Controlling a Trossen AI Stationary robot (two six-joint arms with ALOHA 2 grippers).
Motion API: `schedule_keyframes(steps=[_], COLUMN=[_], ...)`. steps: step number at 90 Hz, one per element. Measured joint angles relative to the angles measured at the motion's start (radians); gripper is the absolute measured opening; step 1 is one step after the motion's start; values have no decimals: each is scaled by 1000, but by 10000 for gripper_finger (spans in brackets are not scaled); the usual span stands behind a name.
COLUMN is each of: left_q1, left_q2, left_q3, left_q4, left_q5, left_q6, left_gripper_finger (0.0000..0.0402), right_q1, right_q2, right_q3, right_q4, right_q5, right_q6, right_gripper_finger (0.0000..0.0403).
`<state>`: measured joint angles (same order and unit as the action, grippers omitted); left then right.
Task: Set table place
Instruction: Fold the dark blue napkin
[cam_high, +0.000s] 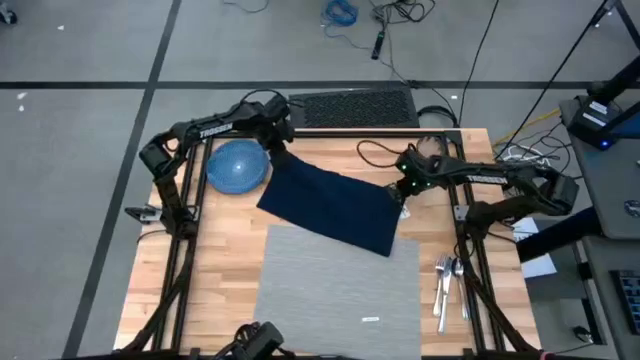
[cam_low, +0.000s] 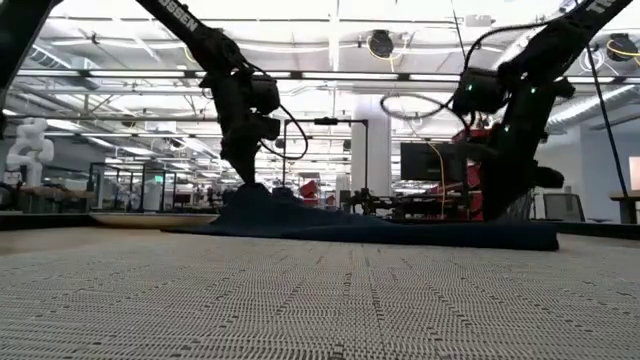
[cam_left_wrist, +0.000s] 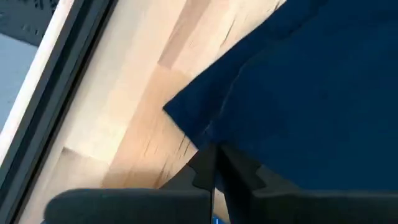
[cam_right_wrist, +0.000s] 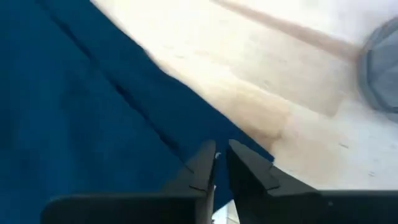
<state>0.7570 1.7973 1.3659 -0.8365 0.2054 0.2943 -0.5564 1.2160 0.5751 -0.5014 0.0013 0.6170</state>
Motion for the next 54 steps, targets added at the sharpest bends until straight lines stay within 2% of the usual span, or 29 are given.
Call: schedule_keyframes(steps=[15,27,42,47,54], left_q1=[2,2,3,3,-3], left_q2=[0,0,0,0,0], left_q3=[0,0,0,0,-3], left_q4=[37,36,25,-9,-87], left_q5=[-4,-57,-63,-35,57], left_q6=[-1,-1,-13,-29,-59], left_gripper_finger=[63,103,148,159,167], right_q1=[0,2,2,2,8], right_q2=[-79,-90,-70,-60,-50], right_q3=[2,2,3,3,-3], right_q4=[-18,-46,-47,-48,-45], right_q5=[-5,-45,-89,-104,-113], right_q6=[0,-29,-66,-67,-59], right_gripper_finger=[90,126,142,139,131])
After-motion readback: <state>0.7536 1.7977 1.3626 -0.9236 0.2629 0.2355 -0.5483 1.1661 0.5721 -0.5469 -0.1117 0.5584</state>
